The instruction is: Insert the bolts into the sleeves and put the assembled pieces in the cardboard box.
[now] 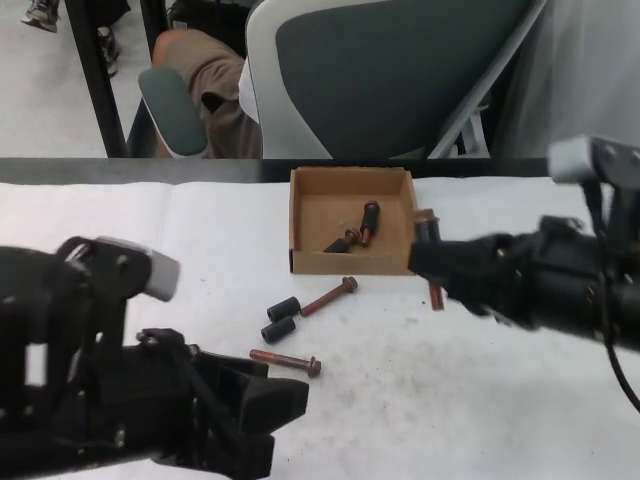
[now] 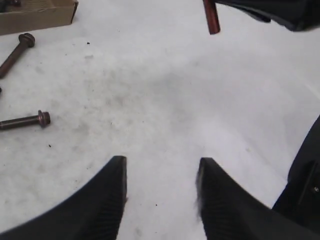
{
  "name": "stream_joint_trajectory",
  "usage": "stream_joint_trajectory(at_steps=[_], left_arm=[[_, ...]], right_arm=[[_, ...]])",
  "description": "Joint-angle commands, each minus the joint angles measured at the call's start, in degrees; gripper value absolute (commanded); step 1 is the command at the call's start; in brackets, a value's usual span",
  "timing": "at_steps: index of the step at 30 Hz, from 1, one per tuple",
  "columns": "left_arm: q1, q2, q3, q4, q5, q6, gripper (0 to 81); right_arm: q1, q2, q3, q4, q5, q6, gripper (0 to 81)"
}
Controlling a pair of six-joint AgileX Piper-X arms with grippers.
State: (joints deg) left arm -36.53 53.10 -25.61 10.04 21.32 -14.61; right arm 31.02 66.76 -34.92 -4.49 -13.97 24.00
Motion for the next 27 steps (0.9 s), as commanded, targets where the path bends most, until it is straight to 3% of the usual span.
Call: stream_joint_trajectory(at_steps=[1,10,21,27], left_arm=[[-0.03,1.66,-2.50,2.41,-0.21,2.71,42.6],[-0.03,8.66,-8.35,11.94,-0.68,13.16,42.6],[-0.03,17.65,-17.13,21.61,-11.80,29.70,42.6],[-0.03,22.88,-21.16,20.11,-12.35,31.38,42.6]], right_arm=[[-1.64,3.50,-4.66,1.86,-1.90,-1.18,0.2],[-5.39,18.06,-19.55,9.92,-3.94,-1.79,0.2],[-8.33,33.43,-38.40,22.38,-4.78,-3.47,0.2],[-9.45,40.68,-48.13,27.80,-4.77,-5.98,0.2]])
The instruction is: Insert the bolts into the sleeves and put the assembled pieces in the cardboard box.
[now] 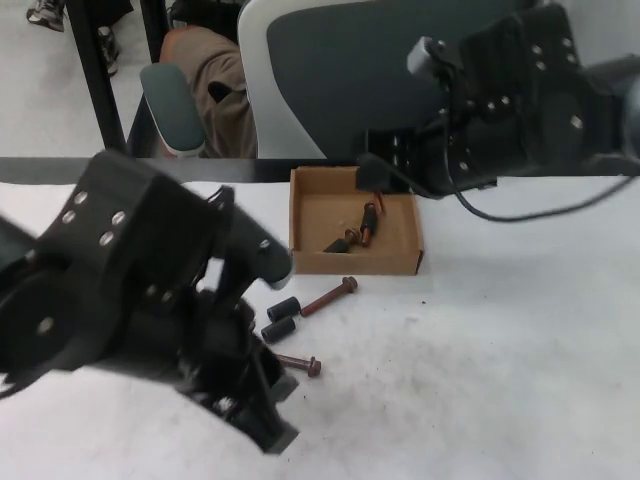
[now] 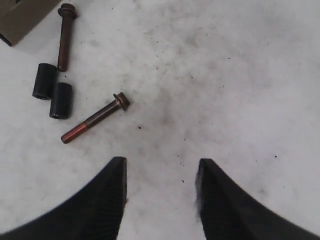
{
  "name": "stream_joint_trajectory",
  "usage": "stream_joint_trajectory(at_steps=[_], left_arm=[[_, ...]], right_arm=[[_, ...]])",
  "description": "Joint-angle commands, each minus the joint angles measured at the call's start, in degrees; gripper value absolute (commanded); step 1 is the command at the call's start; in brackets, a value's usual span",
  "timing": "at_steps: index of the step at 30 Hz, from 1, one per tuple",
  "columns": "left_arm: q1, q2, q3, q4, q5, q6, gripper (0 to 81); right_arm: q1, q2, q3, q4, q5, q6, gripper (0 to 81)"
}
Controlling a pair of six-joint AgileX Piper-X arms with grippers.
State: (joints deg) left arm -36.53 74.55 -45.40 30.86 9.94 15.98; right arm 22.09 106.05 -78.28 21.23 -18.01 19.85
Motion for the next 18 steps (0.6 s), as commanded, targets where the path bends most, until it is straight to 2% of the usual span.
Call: stream_joint_trajectory(at_steps=[1,10,18], left_arm=[[-0.03,2.52,-1.88,-1.12,-0.97,0.94,42.6],[-0.03,11.35,-4.23,-1.53,-0.97,6.73,42.6],[-0.03,15.77,-4.23,-5.17,-3.75,12.65,42.6]], right_arm=[[-0.76,2.64,-6.36,3.12,-0.73,-2.46,0.2],[-2.51,13.11,-16.75,11.25,-0.73,-3.57,0.2],[-4.58,18.20,-20.41,11.54,-0.73,-3.58,0.2]])
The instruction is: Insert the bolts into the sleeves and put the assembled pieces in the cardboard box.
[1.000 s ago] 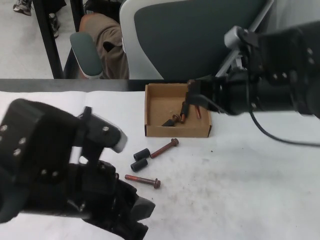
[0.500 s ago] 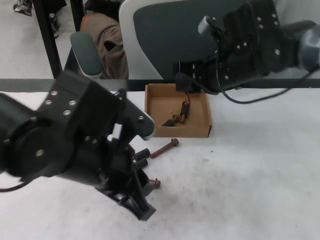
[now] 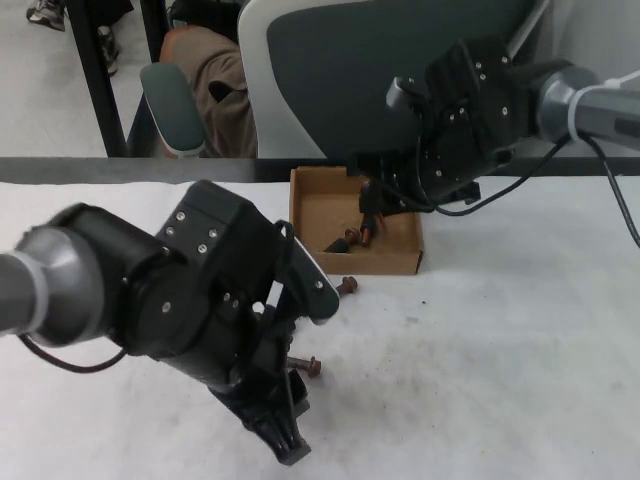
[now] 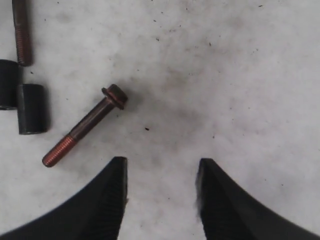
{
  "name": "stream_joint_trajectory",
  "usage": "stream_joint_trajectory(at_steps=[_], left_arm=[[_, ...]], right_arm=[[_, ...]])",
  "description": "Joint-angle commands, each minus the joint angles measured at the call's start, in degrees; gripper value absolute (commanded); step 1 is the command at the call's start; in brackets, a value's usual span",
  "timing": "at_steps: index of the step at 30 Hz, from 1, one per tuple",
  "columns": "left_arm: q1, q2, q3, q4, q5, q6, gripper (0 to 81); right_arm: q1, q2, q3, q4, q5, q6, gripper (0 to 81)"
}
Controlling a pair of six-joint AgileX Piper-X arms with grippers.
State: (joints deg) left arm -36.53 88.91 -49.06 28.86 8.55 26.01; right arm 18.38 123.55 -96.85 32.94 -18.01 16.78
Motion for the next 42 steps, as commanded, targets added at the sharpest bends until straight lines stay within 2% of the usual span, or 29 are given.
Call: stream_joint_trajectory(at_steps=[1,7,12,16,19,24,26,32,38,42], left_arm=[[-0.03,1.91,-0.58,-3.95,-2.69,2.89,42.6],[-0.03,5.21,-0.58,-6.25,-3.40,5.55,42.6],[-0.03,6.37,-0.58,-10.33,-4.65,11.40,42.6],[-0.03,6.37,-0.58,-14.94,-5.68,12.01,42.6],[-0.03,6.37,-0.58,-15.23,-9.67,12.01,42.6],[-0.03,6.37,-0.58,-14.76,-13.70,11.65,42.6],[-0.03,6.37,-0.58,-15.00,-14.74,11.76,42.6],[-0.03,6.37,-0.58,-14.32,-14.65,18.28,42.6],[-0.03,6.37,-0.58,-8.91,-12.53,30.08,42.6],[1.14,6.37,-1.24,-8.09,-10.54,32.55,42.6]], right_arm=[[-1.18,1.18,-2.10,-0.18,-0.73,-0.50,0.2],[-2.06,1.46,-2.31,-0.18,2.32,-1.01,0.2],[-2.04,1.46,-2.31,0.00,1.00,-3.47,0.2],[-2.04,1.46,-2.31,2.17,0.54,-3.47,0.8],[-2.04,1.46,-2.31,2.77,0.54,-4.01,9.0],[-2.04,1.46,-2.31,1.90,0.87,-4.01,34.4],[-2.04,1.46,-2.31,1.91,1.87,-4.01,37.7],[-2.04,1.46,-2.31,2.02,1.76,-4.01,37.5],[-2.04,1.46,-2.31,3.55,-2.93,-6.93,37.5],[-2.04,1.10,-1.39,5.39,-6.19,-7.04,35.4]])
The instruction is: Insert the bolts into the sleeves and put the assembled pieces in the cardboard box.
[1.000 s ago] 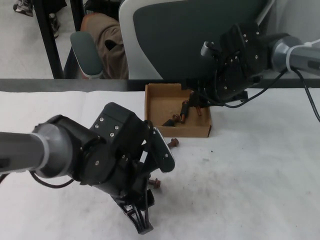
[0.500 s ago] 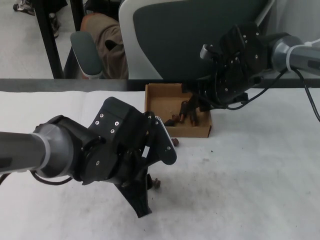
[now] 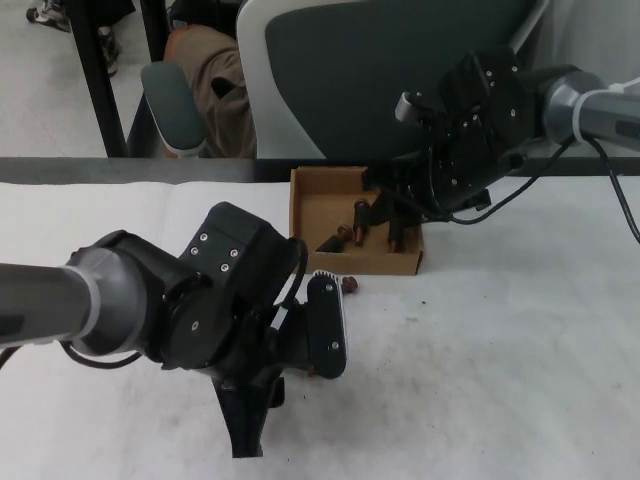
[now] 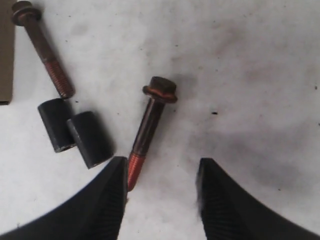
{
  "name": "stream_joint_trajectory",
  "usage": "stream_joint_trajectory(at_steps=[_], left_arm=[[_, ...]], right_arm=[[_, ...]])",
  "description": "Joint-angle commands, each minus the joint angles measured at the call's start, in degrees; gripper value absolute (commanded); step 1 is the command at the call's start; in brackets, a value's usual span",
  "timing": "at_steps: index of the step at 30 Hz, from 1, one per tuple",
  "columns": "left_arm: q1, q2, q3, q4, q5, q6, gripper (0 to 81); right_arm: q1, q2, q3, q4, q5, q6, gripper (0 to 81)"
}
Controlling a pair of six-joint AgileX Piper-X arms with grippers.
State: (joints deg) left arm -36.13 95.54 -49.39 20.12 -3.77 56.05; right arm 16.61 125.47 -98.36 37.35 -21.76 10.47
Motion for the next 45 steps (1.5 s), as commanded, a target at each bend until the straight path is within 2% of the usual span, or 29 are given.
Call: stream_joint_trajectory(at_steps=[1,5,11,18,25,31,38,45], left_arm=[[1.09,-0.26,-1.30,1.41,3.05,2.97,42.6],[2.60,-0.26,-4.31,3.72,6.95,3.55,42.6],[2.76,-0.26,-7.47,5.24,14.53,3.29,42.6],[2.62,1.61,-7.60,6.76,14.64,6.43,42.6],[2.62,5.47,-7.60,6.74,14.16,9.83,42.6],[3.01,8.51,-7.94,6.74,11.81,12.98,42.6],[3.26,10.24,-10.09,4.97,10.95,13.50,42.6],[5.98,11.91,-12.27,5.17,10.95,13.42,42.6]], right_arm=[[-0.27,-1.40,1.21,0.62,-3.55,-1.18,32.6],[-0.27,-6.02,8.60,-2.38,-5.16,-6.73,21.7],[-0.27,-19.23,27.54,-14.88,-5.18,-6.33,21.1],[-0.27,-36.06,46.94,-30.28,-5.18,-0.75,21.1],[-0.27,-42.41,52.39,-32.27,-5.90,-0.34,21.1],[-0.27,-43.08,53.29,-32.00,-12.57,-0.07,21.1],[-0.13,-50.73,58.48,-32.00,-11.57,-3.46,21.0],[-0.13,-58.23,63.74,-32.18,-11.57,-3.60,21.0]])
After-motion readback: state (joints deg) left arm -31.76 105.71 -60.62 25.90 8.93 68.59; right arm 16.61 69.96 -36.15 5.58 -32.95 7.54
